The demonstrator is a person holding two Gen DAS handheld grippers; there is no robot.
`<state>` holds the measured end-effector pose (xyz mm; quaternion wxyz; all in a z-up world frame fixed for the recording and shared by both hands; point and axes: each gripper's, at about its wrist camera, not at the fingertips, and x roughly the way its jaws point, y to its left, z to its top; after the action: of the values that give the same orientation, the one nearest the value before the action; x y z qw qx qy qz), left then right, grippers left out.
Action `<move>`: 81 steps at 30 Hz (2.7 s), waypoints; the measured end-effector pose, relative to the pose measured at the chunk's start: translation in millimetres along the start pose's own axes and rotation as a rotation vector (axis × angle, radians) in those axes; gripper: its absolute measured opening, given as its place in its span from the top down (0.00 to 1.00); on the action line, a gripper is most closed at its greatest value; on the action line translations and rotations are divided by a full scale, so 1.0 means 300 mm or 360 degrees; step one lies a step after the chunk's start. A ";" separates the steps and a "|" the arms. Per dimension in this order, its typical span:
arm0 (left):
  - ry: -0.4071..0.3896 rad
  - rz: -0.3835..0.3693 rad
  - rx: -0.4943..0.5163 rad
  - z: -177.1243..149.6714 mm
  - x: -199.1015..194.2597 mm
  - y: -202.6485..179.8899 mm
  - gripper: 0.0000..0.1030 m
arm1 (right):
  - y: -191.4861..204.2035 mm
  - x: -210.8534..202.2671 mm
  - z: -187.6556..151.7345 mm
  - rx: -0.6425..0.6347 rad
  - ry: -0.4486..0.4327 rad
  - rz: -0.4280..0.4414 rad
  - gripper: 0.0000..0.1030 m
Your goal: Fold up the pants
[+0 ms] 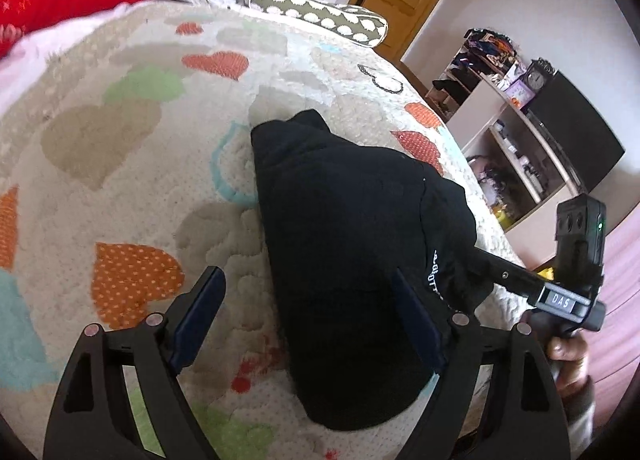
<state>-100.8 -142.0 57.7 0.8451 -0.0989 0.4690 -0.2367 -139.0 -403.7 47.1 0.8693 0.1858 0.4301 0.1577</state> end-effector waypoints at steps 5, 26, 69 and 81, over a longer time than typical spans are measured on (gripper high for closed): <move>0.0050 -0.0049 -0.0030 0.022 0.048 0.008 0.17 | 0.010 0.058 0.019 -0.0033 0.0023 0.0086 0.20; 0.0026 -0.0140 0.0145 0.064 0.072 -0.048 0.53 | 0.061 0.076 0.065 -0.0063 -0.0070 0.0347 0.65; -0.0012 0.0157 -0.0099 0.312 0.060 0.349 0.24 | 0.256 0.413 0.377 -0.0143 0.0019 0.0202 0.49; -0.0167 0.0425 0.0084 0.241 -0.043 0.229 0.23 | 0.419 0.400 0.418 -0.0389 -0.0062 0.0069 0.50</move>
<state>-24.7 -80.1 79.6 0.8947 -0.0256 0.4268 -0.1290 17.5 -264.3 92.5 0.8900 0.0910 0.3865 0.2241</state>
